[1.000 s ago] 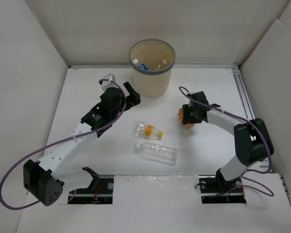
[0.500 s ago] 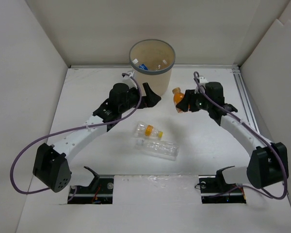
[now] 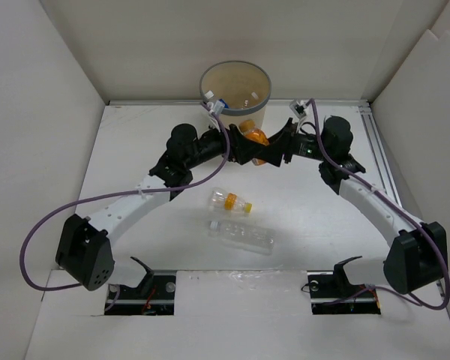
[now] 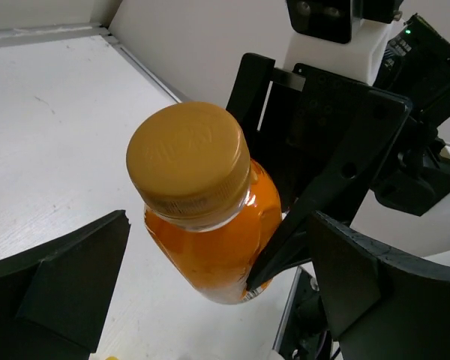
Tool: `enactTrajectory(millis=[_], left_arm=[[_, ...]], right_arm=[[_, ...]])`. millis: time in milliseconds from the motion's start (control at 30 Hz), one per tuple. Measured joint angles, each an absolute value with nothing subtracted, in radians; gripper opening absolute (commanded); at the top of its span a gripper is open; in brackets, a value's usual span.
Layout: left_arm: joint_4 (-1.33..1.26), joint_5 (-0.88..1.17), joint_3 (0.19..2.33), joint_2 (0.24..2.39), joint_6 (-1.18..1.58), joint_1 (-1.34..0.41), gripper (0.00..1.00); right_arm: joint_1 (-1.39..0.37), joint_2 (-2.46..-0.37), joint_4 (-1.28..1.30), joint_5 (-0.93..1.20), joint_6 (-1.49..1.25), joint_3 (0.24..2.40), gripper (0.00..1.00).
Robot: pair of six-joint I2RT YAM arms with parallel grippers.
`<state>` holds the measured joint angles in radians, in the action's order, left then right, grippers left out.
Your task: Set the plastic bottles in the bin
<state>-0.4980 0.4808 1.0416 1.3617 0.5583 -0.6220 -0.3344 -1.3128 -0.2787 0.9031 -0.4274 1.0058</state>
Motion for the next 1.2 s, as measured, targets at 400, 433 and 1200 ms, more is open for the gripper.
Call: enactTrajectory(millis=[400, 433, 1200], left_arm=[[-0.606, 0.475, 1.066, 1.376, 0.575, -0.634, 0.12], [-0.607, 0.474, 1.066, 1.379, 0.568, -0.633, 0.04], [-0.293, -0.143, 1.852, 1.802, 0.413, -0.561, 0.02]], right_arm=[[-0.351, -1.325, -0.48, 0.984, -0.546, 0.983, 0.02], [-0.349, -1.324, -0.492, 0.983, -0.563, 0.98, 0.04], [-0.237, -1.255, -0.339, 0.768, -0.431, 0.829, 1.0]])
